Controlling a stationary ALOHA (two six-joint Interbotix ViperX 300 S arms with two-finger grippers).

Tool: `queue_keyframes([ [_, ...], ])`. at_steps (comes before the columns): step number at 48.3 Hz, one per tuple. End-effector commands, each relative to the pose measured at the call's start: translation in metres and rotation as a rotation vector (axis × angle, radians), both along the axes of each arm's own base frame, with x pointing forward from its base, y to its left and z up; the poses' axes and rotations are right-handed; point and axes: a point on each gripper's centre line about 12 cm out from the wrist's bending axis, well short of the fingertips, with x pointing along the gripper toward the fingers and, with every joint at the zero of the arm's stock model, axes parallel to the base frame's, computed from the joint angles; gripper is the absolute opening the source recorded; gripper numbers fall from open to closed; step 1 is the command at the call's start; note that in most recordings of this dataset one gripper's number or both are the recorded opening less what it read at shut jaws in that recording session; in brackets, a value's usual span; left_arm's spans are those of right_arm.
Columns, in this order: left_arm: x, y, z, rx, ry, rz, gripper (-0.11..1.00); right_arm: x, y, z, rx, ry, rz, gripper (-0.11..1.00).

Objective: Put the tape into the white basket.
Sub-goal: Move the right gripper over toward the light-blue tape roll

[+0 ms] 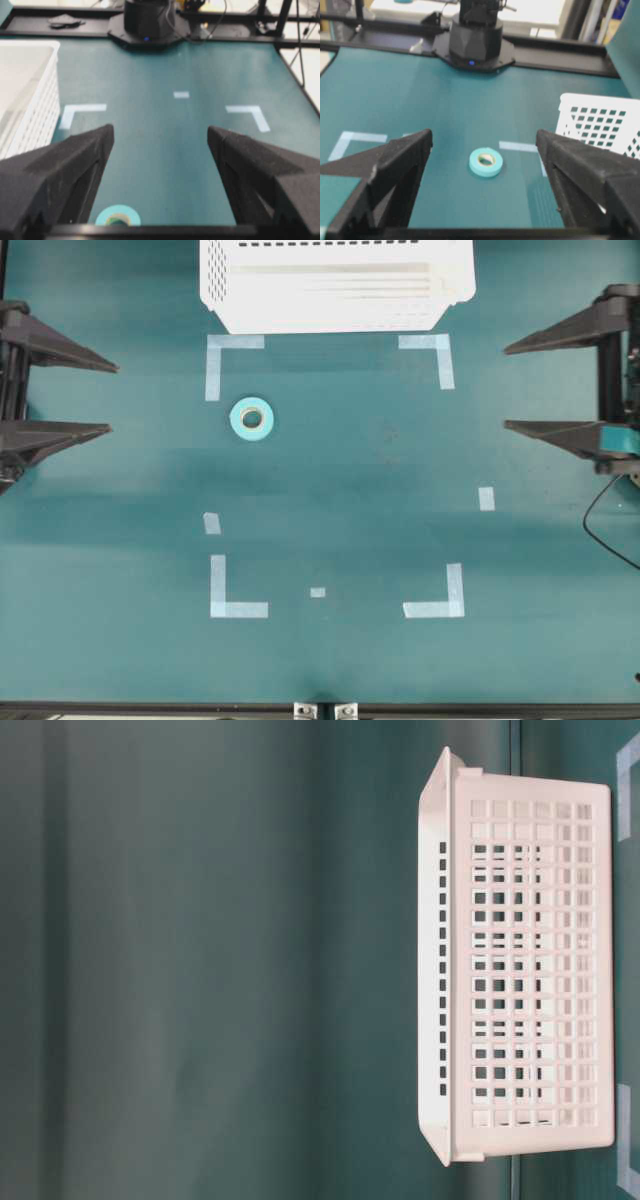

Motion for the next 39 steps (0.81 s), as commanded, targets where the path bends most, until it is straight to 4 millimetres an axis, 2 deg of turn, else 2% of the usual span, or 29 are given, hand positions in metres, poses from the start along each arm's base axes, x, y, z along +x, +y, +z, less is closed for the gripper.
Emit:
queue_keyframes([
  [1, -0.007, 0.0, 0.0, 0.001, -0.026, -0.002, 0.4, 0.013, -0.003, 0.01, 0.001, 0.003, -0.013, 0.95],
  [15, -0.03, 0.006, -0.035, -0.005, 0.011, 0.037, 0.4, 0.047, -0.013, 0.001, 0.02, 0.179, -0.051, 0.95],
  [33, -0.034, 0.006, -0.053, 0.004, 0.127, 0.039, 0.38, 0.086, -0.017, -0.005, 0.022, 0.29, -0.059, 0.95],
  [36, -0.034, 0.006, -0.056, 0.004, 0.135, 0.039, 0.35, 0.093, -0.018, -0.006, 0.023, 0.306, -0.06, 0.95],
  [39, -0.035, 0.006, -0.059, 0.002, 0.141, 0.038, 0.26, 0.099, -0.019, -0.007, 0.024, 0.328, -0.062, 0.95],
])
